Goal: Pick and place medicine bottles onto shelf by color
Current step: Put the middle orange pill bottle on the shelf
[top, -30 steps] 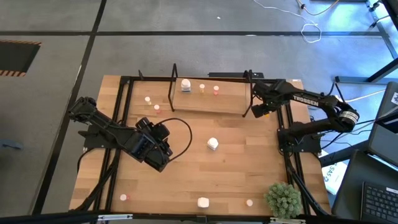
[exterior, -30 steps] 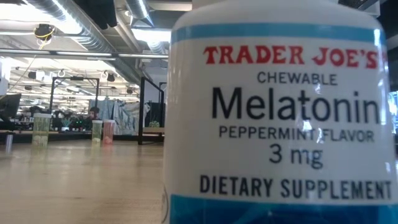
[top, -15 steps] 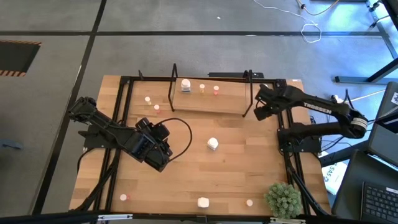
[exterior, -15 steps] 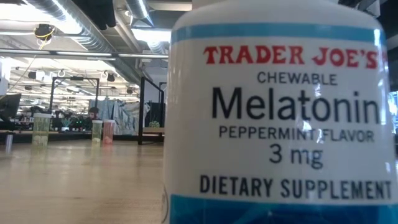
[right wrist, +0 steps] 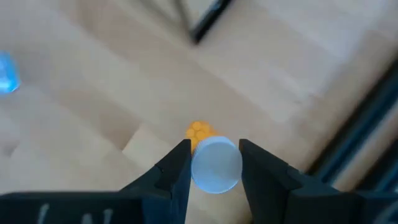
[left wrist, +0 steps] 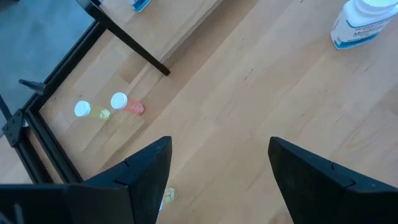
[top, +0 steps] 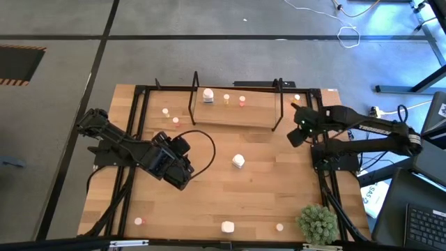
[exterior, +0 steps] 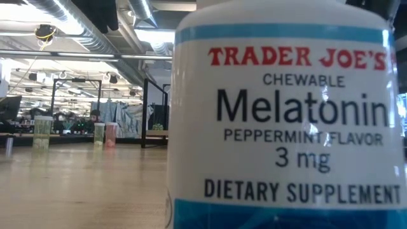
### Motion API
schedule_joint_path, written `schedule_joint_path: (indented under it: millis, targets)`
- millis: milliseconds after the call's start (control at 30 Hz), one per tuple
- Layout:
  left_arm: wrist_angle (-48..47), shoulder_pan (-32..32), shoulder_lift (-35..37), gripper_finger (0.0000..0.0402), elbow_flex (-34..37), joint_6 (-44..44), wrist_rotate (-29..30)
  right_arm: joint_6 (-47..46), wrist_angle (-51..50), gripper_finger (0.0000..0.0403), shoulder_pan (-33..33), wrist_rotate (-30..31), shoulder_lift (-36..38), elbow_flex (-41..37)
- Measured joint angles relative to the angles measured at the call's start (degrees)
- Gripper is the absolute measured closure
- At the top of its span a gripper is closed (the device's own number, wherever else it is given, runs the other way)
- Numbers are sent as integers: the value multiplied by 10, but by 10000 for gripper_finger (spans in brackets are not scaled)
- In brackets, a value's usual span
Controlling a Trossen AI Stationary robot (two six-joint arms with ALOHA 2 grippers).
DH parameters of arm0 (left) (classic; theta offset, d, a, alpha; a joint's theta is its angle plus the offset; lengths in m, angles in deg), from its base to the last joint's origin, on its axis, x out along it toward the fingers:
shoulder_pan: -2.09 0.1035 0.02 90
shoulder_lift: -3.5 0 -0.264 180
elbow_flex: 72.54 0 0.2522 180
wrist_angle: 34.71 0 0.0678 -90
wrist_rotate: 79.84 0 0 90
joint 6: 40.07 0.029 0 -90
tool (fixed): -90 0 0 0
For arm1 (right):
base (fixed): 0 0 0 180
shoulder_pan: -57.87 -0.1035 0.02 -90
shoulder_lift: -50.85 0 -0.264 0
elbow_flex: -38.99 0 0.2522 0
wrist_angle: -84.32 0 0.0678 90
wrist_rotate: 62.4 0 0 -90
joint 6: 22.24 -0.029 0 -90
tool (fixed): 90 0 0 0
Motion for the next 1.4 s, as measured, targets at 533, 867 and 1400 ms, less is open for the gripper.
schedule_joint_path:
  millis: [533, 867, 1400]
  targets:
    - [0, 37, 0, 139, 0, 3, 0, 32, 219, 276, -187, -16, 10, 1]
    - [0, 40, 0, 139, 0, 3, 0, 139, 312, 276, -195, 52, -2, 35]
    - [0, 40, 0, 139, 0, 3, 0, 273, 191, 276, -71, 89, -203, 253]
